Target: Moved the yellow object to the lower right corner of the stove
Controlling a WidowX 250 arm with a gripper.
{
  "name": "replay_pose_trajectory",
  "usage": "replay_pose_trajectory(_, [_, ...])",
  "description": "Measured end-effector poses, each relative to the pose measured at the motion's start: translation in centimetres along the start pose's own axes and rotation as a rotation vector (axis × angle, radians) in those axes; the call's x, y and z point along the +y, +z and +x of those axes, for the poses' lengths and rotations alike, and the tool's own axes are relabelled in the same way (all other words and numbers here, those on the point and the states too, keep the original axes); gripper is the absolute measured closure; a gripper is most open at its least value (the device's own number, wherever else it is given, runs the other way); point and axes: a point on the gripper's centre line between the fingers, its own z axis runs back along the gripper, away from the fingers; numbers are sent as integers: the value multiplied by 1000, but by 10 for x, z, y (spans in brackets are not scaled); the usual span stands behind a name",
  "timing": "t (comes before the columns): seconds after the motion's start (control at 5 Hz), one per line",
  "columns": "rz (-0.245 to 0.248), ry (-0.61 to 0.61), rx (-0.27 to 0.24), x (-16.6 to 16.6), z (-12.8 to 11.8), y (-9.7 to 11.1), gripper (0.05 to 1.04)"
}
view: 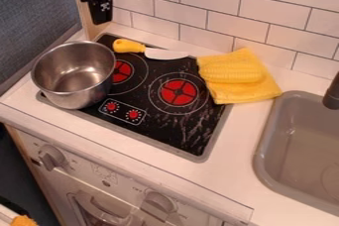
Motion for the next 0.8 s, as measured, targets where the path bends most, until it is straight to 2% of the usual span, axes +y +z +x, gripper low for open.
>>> replay_pose_trajectory(0.2, [-21, -7, 13, -3, 1, -9, 83])
replay_pose_trajectory(0.4, [-15, -128, -16, -14, 33, -1, 83])
replay_pose_trajectory(0.6, [-36, -278, -31, -37, 72, 2, 83])
replay_pose_trajectory(0.8, [-57, -400, -67, -60, 93, 5, 83])
